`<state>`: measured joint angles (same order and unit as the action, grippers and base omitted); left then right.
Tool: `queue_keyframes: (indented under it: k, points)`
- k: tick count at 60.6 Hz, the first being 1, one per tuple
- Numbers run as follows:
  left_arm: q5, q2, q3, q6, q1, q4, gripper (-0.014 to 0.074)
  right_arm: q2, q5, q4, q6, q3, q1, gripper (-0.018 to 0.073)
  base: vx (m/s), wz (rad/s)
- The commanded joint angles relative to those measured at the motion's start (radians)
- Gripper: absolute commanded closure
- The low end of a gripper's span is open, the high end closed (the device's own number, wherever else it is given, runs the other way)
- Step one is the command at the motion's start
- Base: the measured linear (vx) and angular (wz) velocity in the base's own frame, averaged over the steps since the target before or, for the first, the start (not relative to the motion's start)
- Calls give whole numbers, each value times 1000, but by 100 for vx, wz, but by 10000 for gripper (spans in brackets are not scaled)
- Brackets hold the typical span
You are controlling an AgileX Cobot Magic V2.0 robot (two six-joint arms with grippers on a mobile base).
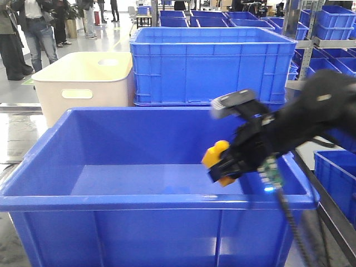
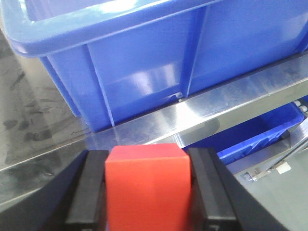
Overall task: Pick red and yellow blocks into blue bin
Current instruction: 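Move the right gripper over the bin and release the yellow brick, then move the left gripper over the bin and release the red cube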
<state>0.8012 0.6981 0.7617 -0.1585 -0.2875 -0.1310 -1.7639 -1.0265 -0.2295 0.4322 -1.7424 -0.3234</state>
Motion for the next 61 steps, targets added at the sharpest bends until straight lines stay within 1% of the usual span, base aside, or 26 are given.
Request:
queue_keyframes:
  k: [1,5,13,16,18,25,32,38,47,53,57,61]
  points:
    - [-76,2,24,3,-9,-13,346,10,55,131,-94,-75,-40,132,0,0]
    - [-76,2,24,3,-9,-13,346,-8,56,167,-135,-88,-54,66,0,0]
    - [-76,2,24,3,-9,-13,346,-11,69,165,-178,-95,-60,-113,0,0]
    - [-76,2,24,3,-9,-13,346,-2,70,167,-188,-95,-60,-158,0,0]
    - [-76,2,24,3,-9,-13,346,6,69,168,-192,-95,-60,-169,0,0]
    - [-82,2,24,3,-9,-13,346,73,69,160,-195,-92,-60,-165,0,0]
    - [-97,2,24,3,-9,-13,346,156,38,107,-172,-92,-60,-148,0,0]
    - [-121,2,26,3,-9,-13,346,239,-13,40,-137,-92,-60,-118,0,0]
    - [-132,10,79,1,-9,-13,346,325,-125,-17,-117,-86,-60,-46,0,0]
    - [-112,43,176,1,-9,-13,346,391,-113,-24,-98,12,-60,8,0,0]
    - [-99,77,236,-6,-9,-13,346,451,-64,-21,-94,118,-60,43,0,0]
    - [-93,127,292,-33,-9,-15,346,512,-17,-18,-91,214,-60,69,0,0]
